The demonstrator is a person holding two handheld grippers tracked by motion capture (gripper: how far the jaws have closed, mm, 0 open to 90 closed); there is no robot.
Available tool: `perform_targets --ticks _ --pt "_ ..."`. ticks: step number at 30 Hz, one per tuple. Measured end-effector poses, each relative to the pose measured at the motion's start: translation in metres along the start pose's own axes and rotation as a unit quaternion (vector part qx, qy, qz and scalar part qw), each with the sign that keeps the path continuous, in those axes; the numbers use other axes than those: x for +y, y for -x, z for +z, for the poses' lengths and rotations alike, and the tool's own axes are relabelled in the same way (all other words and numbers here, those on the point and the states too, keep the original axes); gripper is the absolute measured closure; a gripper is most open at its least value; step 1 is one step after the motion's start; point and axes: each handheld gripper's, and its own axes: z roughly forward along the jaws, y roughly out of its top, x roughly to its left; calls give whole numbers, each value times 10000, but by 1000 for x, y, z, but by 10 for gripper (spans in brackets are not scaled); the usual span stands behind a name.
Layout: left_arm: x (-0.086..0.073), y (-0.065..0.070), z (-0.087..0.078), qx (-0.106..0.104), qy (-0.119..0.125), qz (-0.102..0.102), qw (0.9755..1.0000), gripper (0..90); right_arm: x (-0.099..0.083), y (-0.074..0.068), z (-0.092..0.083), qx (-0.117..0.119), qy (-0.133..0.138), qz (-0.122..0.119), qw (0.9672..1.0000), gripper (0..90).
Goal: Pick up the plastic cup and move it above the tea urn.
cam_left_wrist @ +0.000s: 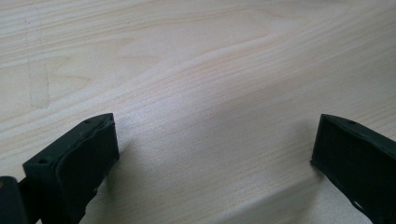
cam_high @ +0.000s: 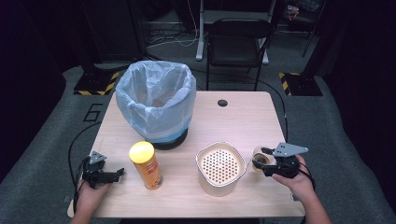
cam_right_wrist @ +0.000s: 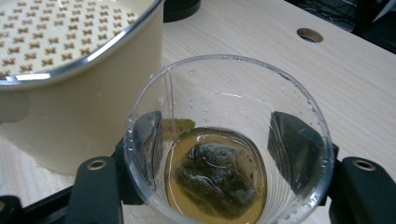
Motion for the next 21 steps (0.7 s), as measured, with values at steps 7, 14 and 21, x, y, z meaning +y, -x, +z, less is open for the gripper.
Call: perform_targets --ticks 7,14,21 --pt "0 0 0 1 -1 1 10000 3 23 3 -2 59 -91 -254 9996 362" --pt "0 0 0 0 0 1 10000 3 45 7 -4 86 16 -406 9991 365" --pt "0 0 0 0 2 0 10000 2 72 6 -7 111 162 -555 9983 364"
